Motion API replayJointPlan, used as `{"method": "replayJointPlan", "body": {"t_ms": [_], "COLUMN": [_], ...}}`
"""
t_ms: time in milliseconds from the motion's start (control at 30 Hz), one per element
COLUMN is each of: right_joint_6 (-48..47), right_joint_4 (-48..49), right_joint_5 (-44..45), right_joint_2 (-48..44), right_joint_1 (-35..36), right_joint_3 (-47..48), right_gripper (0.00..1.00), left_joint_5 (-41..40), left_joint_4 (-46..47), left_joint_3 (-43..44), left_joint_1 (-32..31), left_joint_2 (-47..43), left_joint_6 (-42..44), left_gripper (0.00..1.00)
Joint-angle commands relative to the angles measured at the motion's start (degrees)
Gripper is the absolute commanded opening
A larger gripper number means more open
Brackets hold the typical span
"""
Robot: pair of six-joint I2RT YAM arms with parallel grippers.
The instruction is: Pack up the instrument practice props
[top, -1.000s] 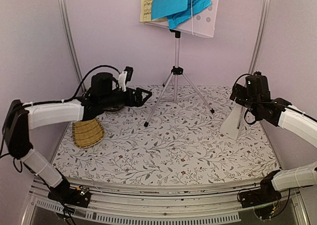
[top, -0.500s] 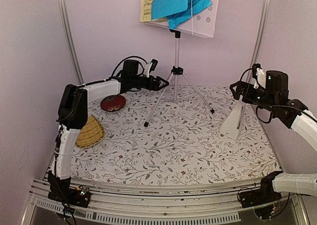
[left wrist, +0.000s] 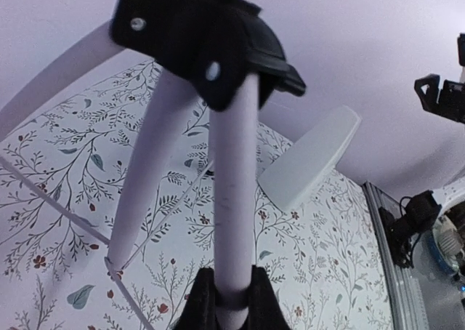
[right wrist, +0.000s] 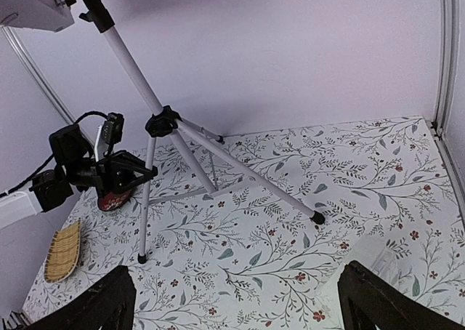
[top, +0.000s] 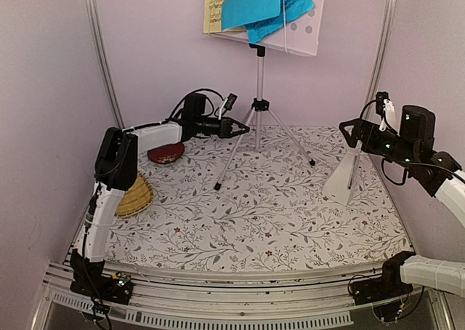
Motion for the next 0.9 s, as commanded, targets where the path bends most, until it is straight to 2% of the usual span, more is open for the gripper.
{"method": "replayJointPlan", "body": {"t_ms": [0,133,233,400,500,700,867], "right_joint_6": [0.77,0.79,0.93,2.02,2.58,4.37,5.71], "right_joint_4": [-0.62,-1.37,-1.46,-0.80,-0.02,1.74,2.75], "right_joint_5": [-1.67,-1.69,-1.92,-2.11,-2.01,-2.69,-3.43], "right_joint_2": [-2.41,-3.11,-3.16,-3.46,-3.10,-1.19,-0.20], "right_joint_1": [-0.17,-0.22,-0.20,-0.14,-0.11,-0.08,0.01], "right_joint_3": [-1.32,-1.65,-1.97,-2.56,-3.04,-3.86,-4.56], "right_gripper": [0.99,0.99,0.99,0.99,0.99,0.99,1.00], "left_joint_5": [3.37,-1.45,-8.22,-23.17,-34.01,-62.33,-76.81], "left_joint_4": [7.61,12.29,18.38,27.41,31.70,30.50,26.67], "left_joint_3": [-2.79,-11.99,-23.94,-42.48,-50.87,-57.15,-54.90], "left_joint_1": [0.06,0.06,-0.23,-2.23,-5.93,-18.98,-27.14], "left_joint_2": [-1.97,-8.84,-16.13,-29.75,-37.28,-41.98,-40.77], "left_joint_6": [-4.19,-3.71,-4.62,-8.34,-10.83,-15.62,-21.45], "left_gripper": [0.00,0.00,0.00,0.00,0.00,0.00,0.00]}}
